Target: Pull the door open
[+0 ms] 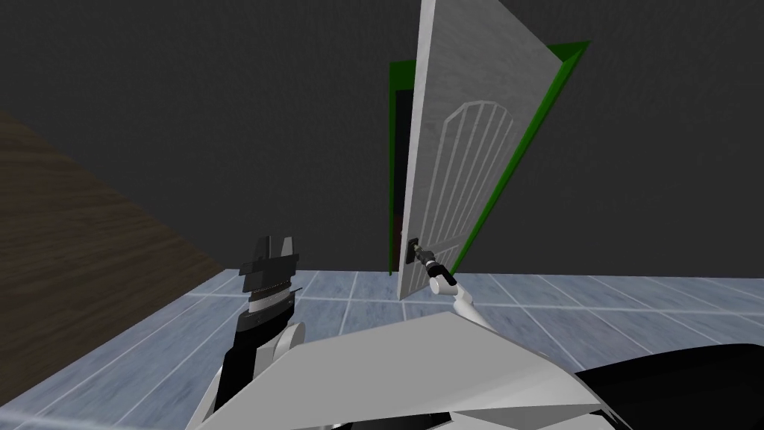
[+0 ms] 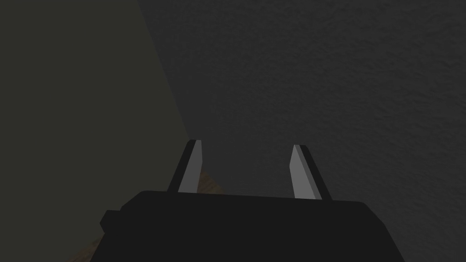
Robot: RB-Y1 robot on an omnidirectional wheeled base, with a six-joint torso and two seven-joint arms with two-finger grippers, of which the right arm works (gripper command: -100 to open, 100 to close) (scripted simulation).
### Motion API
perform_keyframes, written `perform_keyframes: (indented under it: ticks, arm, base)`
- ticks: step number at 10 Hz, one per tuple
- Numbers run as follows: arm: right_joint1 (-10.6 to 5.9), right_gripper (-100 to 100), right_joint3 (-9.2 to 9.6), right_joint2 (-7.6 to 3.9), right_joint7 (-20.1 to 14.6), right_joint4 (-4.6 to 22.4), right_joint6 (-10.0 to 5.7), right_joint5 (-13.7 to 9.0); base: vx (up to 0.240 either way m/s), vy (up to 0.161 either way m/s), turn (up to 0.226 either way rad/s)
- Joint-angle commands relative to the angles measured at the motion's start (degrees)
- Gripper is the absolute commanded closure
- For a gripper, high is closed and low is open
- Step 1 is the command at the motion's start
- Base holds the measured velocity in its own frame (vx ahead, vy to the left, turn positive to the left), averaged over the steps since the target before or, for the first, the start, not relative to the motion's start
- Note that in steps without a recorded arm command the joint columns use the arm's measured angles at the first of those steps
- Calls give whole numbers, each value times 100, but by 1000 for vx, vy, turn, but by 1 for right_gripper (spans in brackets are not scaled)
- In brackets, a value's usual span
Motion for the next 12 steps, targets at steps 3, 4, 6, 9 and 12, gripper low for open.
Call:
perform_keyframes:
  ticks: [3, 4, 6, 9, 12]
  arm:
    - [114, -100, 259, -56, -114, -145, -220, 60]
    - [143, -100, 324, -70, -143, -182, -276, 75]
    - [174, -100, 393, -86, -173, -220, -335, 91]
    - [303, -100, 682, -151, -302, -383, -584, 158]
    - [442, -100, 993, -220, -440, -558, -851, 230]
  base:
    - [-94, -96, 76]
    - [-123, -109, 56]
    - [-96, -77, 50]
    - [-98, -60, 98]
    - [-170, -113, 127]
